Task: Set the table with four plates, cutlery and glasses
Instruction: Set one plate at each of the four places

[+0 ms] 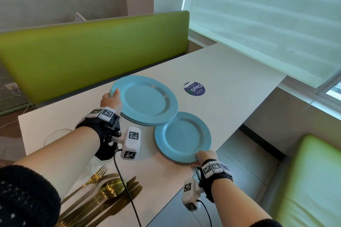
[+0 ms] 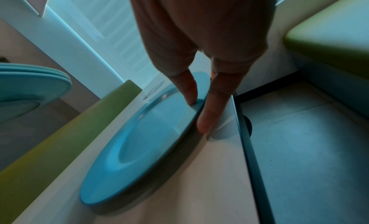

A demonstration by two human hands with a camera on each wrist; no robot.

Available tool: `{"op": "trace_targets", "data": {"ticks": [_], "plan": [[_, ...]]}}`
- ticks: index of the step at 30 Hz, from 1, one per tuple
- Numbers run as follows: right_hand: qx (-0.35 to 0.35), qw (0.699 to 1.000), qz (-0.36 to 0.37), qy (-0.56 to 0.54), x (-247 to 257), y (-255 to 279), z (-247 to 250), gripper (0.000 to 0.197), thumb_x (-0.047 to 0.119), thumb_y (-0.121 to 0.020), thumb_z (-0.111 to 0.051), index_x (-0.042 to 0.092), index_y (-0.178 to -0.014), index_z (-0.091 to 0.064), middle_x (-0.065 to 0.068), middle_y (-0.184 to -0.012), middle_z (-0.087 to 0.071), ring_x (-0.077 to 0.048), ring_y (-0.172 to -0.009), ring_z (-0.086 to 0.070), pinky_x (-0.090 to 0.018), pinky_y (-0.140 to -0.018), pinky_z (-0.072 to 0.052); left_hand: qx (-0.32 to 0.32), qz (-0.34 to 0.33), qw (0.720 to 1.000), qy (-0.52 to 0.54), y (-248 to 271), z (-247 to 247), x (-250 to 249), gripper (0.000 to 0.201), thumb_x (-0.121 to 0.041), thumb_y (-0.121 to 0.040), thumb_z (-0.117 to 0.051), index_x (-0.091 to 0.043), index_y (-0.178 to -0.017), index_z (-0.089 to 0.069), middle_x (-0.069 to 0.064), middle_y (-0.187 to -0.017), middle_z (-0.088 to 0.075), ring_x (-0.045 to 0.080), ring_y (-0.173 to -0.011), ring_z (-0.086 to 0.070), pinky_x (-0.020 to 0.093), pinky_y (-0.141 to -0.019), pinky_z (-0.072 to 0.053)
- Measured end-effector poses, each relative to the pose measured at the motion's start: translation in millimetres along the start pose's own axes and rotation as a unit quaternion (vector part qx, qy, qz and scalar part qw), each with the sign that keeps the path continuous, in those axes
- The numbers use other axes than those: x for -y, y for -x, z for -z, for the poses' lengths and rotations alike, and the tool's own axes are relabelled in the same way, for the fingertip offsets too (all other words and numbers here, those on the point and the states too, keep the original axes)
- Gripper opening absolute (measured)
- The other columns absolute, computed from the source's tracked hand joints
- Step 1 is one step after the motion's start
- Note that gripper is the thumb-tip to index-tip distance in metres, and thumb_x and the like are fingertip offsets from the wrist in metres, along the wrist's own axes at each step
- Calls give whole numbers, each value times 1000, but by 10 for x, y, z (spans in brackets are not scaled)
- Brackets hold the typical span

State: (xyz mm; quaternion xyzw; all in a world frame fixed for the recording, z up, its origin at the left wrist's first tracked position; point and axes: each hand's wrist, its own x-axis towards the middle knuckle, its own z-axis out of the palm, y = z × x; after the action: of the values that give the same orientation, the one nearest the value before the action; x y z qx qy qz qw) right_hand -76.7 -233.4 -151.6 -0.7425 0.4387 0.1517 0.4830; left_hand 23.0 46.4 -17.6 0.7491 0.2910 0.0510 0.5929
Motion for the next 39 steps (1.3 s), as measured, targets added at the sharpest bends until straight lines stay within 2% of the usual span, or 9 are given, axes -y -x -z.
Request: {"op": "trace_targets", "data": {"ticks": [4,11,15,17,21,25,31,35,39], "plan": [[-18,999,-29,-25,-21,-43,-24,32,9,-79,-53,1,-109,-59,-19,-94,-71,-32,-64,-72,-34,-45,-58,7,-3,1000,-2,55,-23,8,47,-37,-95,-44,-4,-127,-51,17,-127,-57,35,-114,-56,41,-98,-45],[2,1000,-20,-14,12,5,10,18,10,-87,-51,-1,-100,-57,-12,-70,-70,-17,-41,-65,-19,-38,-50,15,-3,1000,11,78,-31,38,46,-38,-94,-45,-5,-125,-52,17,-124,-59,35,-112,-58,44,-99,-47],[58,998,32,-8,6,46,-2,13,10,-91,-50,15,-80,-52,-8,-98,-59,-23,-82,-63,-28,-72,-60,12,-2,1000,14,70,-22,47,46,-38,-94,-45,-5,-125,-53,17,-124,-59,35,-112,-58,44,-99,-46],[64,997,44,-10,-12,9,-7,24,8,-91,-49,19,-71,-45,-9,-101,-57,-23,-85,-62,-26,-71,-60,9,-3,1000,15,57,-26,55,45,-37,-94,-46,-4,-125,-53,18,-124,-59,35,-112,-58,43,-99,-46],[48,998,36,18,31,-15,-6,15,9,-91,-50,8,-103,-58,-10,-101,-59,-23,-87,-63,-24,-69,-58,9,-5,1000,7,58,-28,50,45,-36,-95,-45,-3,-126,-52,18,-125,-59,35,-112,-58,39,-95,-45],[-18,991,6,135,169,69,95,24,18,-89,-51,4,-106,-62,-10,-115,-66,-25,-99,-63,-27,-88,-51,16,-8,1000,9,83,-41,3,45,-35,-96,-44,-2,-127,-52,18,-126,-58,35,-114,-56,37,-95,-44],[-58,993,98,11,771,327,428,51,39,-79,-62,-3,-107,-56,-16,-91,-66,-35,-87,-69,-47,-77,-58,61,-7,998,27,182,-130,-161,45,-39,-94,-46,-4,-120,-57,18,-122,-61,36,-110,-59,44,-99,-47],[8,982,140,-129,1221,595,654,41,41,-95,-46,1,-87,-50,-10,-74,-52,-27,-62,-59,-44,-69,-56,110,-21,993,43,220,-378,-337,48,-42,-91,-49,-6,-120,-58,17,-123,-62,36,-110,-60,47,-98,-48],[15,968,194,-158,1437,451,799,33,38,-92,-55,11,-72,-57,-12,-79,-63,-31,-70,-66,-46,-72,-58,158,-15,986,55,289,-764,-474,40,-43,-88,-53,-10,-108,-61,17,-114,-64,36,-105,-63,49,-96,-50]]}}
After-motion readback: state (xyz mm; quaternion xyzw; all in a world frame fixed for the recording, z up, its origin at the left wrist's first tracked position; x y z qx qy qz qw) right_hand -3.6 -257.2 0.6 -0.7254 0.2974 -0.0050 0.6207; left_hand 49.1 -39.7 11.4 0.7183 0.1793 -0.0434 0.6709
